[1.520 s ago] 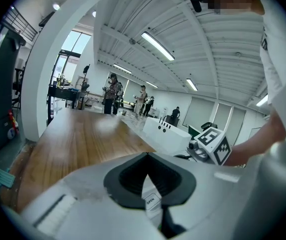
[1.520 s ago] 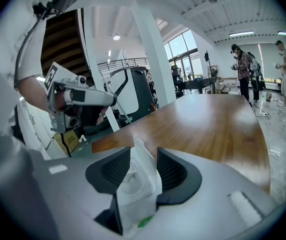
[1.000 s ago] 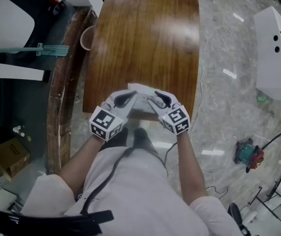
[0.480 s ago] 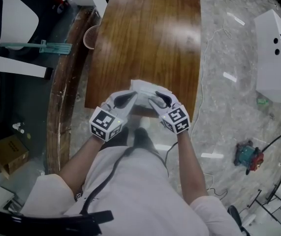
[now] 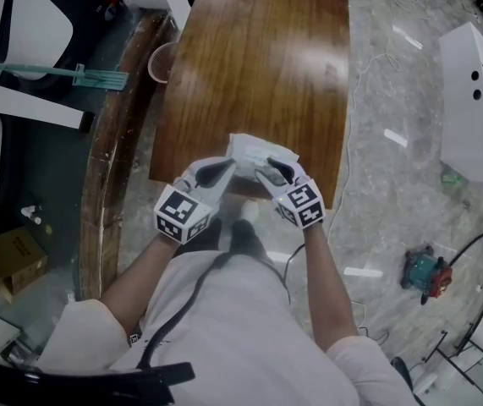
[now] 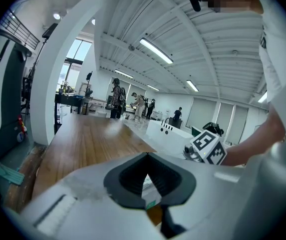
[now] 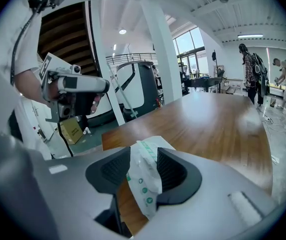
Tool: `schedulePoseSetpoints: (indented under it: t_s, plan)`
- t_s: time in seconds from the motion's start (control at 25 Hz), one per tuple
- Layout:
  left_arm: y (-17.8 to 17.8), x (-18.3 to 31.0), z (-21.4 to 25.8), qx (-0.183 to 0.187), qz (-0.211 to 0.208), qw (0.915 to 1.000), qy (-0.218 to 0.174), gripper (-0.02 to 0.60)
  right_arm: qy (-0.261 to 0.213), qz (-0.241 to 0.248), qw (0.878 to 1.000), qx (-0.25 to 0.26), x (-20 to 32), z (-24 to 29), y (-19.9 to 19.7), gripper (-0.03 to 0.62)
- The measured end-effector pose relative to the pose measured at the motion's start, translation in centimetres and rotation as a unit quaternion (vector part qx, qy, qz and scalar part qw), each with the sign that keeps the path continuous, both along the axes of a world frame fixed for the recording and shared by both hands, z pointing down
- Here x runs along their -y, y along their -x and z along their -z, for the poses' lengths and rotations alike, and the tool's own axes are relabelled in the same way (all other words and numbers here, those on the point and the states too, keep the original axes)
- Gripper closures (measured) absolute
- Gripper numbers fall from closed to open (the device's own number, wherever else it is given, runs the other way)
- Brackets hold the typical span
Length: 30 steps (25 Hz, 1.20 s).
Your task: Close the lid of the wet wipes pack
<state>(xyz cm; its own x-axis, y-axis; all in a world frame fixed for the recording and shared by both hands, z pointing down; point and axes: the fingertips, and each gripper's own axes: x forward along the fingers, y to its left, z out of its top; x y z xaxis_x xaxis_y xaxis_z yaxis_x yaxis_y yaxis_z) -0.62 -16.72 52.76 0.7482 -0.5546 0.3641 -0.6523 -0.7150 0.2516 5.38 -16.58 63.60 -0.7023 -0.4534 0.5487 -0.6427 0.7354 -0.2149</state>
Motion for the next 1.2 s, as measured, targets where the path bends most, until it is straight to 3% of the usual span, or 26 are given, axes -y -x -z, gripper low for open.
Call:
schedulePoseSetpoints:
  t_s: [0.6,1.2]
  plan:
    - [1.4,-1.6,-0.3,0.004,0.014,0.9999,0.002,0.580,0.017,0.016,0.999,-0.024,-1.3,-2.1,0.9,0.421]
    - [2.3,-2.5,-0.2,0.000,0.015,0.9999,-0.001,0.580,0.016,0.052,0.994,-0.093,-1.9,-3.1,3.0,0.418]
